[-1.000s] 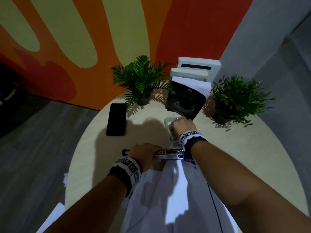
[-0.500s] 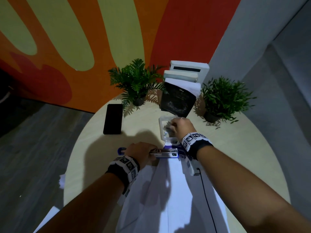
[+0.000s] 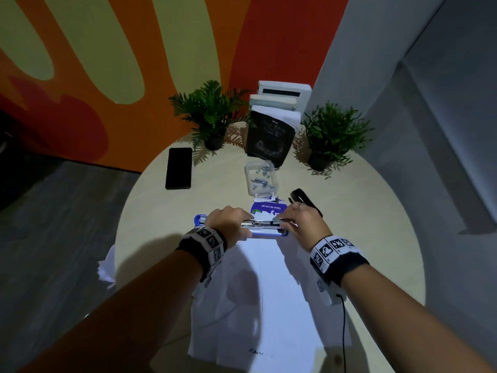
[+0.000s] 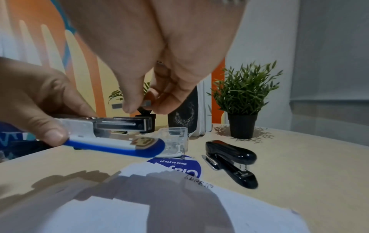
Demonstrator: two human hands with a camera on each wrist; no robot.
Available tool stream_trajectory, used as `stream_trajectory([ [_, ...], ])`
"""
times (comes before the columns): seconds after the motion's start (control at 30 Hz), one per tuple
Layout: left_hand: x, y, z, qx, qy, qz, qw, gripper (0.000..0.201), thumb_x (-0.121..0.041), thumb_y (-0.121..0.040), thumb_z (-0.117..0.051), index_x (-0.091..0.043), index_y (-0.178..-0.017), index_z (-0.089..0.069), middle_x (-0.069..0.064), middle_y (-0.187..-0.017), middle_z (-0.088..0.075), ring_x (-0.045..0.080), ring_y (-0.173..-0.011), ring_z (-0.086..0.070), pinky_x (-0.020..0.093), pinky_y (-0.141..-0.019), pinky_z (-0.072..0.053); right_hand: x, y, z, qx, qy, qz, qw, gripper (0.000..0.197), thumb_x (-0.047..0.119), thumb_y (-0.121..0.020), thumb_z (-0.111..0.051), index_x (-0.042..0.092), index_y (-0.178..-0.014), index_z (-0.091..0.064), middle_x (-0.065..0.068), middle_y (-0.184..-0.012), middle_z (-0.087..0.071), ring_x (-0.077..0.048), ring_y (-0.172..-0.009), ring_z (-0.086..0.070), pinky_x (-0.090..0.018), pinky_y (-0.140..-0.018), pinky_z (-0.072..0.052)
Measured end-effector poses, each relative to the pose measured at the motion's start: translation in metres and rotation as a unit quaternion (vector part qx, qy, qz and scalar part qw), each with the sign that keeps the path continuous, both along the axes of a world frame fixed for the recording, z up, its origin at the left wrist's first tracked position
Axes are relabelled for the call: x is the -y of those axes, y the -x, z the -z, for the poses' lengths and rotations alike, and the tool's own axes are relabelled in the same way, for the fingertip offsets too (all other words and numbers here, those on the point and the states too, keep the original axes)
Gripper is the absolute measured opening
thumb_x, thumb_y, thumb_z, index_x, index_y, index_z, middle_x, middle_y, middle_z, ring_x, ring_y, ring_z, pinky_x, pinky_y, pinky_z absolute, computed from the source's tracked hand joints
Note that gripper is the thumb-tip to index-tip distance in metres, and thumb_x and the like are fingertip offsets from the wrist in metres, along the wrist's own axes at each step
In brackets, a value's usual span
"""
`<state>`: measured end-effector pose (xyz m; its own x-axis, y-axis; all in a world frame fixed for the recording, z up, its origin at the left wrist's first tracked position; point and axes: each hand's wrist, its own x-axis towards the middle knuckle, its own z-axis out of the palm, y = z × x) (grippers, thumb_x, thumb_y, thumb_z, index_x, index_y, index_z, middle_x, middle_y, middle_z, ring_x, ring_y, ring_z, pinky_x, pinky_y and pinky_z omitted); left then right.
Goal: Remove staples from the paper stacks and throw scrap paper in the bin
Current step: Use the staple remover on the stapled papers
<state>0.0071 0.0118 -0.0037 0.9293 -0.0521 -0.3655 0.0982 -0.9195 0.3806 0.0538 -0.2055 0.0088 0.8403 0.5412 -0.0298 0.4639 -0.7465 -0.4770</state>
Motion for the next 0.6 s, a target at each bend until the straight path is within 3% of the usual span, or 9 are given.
stream_trajectory([
  [0.1,0.009,0.008,-0.004,0.007,0.002,0.009,1.000,0.045,-0.042,-0.083,-0.068,-0.036,-0.127,-0.064,-0.005,-0.114,-0.072,0.023,-0.110,-0.060,0.034,-0.084,-0.042,0.007,0.016,-0.005,-0.003,-0.008,0.015,1.000,0.020,0.005,-0.085,-0.070,0.003,-0.105,-0.074,-0.014,-0.104,-0.064,-0.027,-0.092,-0.064,-0.024,-0.088,-0.048],
  [0.17,0.014,0.014,-0.009,0.014,0.002,0.021,1.000,0.034,-0.039,-0.083,-0.069,-0.033,-0.116,-0.068,-0.005,-0.100,-0.074,0.022,-0.095,-0.060,0.033,-0.073,-0.036,0.009,0.024,-0.009,0.006,0.000,0.010,1.000,0.019,0.006,-0.085,-0.070,0.005,-0.103,-0.075,-0.014,-0.103,-0.065,-0.027,-0.094,-0.063,-0.026,-0.089,-0.048],
  [0.27,0.018,0.022,-0.015,0.020,0.010,0.029,0.999,0.021,-0.036,-0.082,-0.069,-0.033,-0.102,-0.069,-0.005,-0.089,-0.075,0.022,-0.085,-0.059,0.031,-0.069,-0.035,0.015,0.034,-0.012,0.002,0.003,0.015,1.000,0.018,0.009,-0.085,-0.071,0.007,-0.102,-0.076,-0.012,-0.101,-0.067,-0.025,-0.095,-0.062,-0.027,-0.090,-0.047],
  [0.4,0.022,0.029,-0.015,0.036,0.012,0.028,0.999,0.019,-0.037,-0.081,-0.070,-0.033,-0.100,-0.069,-0.004,-0.088,-0.074,0.024,-0.084,-0.062,0.031,-0.065,-0.036,0.022,0.040,-0.014,0.000,-0.004,0.030,1.000,0.020,0.011,-0.083,-0.074,0.009,-0.102,-0.076,-0.009,-0.099,-0.068,-0.021,-0.092,-0.063,-0.025,-0.088,-0.049],
  [0.5,0.026,0.032,-0.017,0.050,0.003,0.035,0.998,0.023,-0.038,-0.084,-0.069,-0.033,-0.106,-0.070,-0.002,-0.094,-0.073,0.027,-0.090,-0.064,0.030,-0.066,-0.037,0.022,0.043,-0.016,0.004,0.025,0.018,1.000,0.021,0.012,-0.084,-0.072,0.009,-0.105,-0.076,-0.010,-0.101,-0.068,-0.022,-0.095,-0.061,-0.020,-0.086,-0.043],
  [0.6,0.029,0.033,-0.019,0.052,0.001,0.042,0.998,0.021,-0.038,-0.085,-0.069,-0.034,-0.106,-0.070,-0.003,-0.093,-0.073,0.026,-0.087,-0.063,0.031,-0.066,-0.039,0.018,0.045,-0.013,0.021,0.072,-0.001,0.997,0.011,0.010,-0.086,-0.067,0.009,-0.094,-0.076,-0.010,-0.095,-0.065,-0.025,-0.089,-0.060,-0.036,-0.082,-0.054],
])
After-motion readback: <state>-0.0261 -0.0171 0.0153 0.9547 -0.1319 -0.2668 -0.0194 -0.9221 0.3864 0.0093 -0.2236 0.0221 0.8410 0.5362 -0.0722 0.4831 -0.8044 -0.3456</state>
